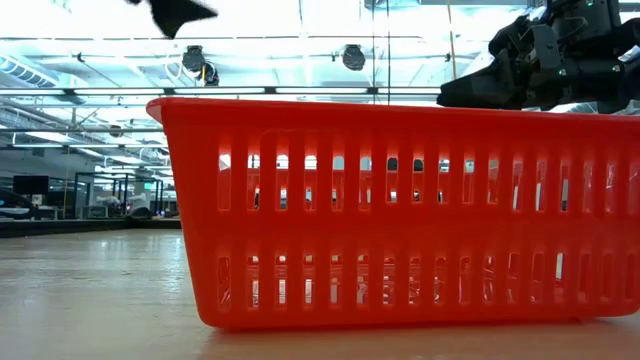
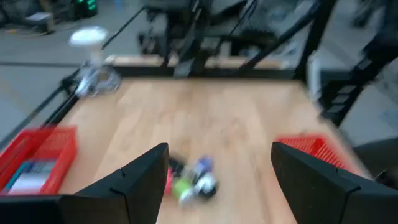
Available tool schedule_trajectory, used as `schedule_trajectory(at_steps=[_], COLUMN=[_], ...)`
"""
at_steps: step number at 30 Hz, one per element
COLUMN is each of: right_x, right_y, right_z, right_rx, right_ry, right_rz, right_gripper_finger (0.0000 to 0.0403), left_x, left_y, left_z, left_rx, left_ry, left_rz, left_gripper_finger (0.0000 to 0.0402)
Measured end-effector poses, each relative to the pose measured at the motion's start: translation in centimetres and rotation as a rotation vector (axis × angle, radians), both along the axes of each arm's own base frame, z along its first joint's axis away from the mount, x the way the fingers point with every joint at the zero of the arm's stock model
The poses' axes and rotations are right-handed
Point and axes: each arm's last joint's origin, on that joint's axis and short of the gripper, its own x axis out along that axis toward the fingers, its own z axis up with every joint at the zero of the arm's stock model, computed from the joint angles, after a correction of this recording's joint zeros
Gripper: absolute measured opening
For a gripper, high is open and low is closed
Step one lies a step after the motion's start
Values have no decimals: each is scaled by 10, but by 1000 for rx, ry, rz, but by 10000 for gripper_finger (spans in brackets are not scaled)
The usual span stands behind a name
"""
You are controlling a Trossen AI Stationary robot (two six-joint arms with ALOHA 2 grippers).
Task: Pick & Place Office items
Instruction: Put the black charger adapter into the bottom orange bin
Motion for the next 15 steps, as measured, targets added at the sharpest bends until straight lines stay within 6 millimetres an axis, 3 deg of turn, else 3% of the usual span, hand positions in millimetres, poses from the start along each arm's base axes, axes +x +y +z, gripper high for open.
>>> schedule_trajectory(at_steps=[4,15], right_x=[0,0], right_y=[0,0], right_z=[0,0], right_rx=[1,19], right_ry=[2,-2], right_rz=[0,0], right_gripper_finger=[130,130], left_x=[-17,-66], left_y=[-7,-1], left_z=[-26,-63], left_rx=[1,111], left_ry=[-61,-390], left_rz=[46,28], left_gripper_finger=[285,274])
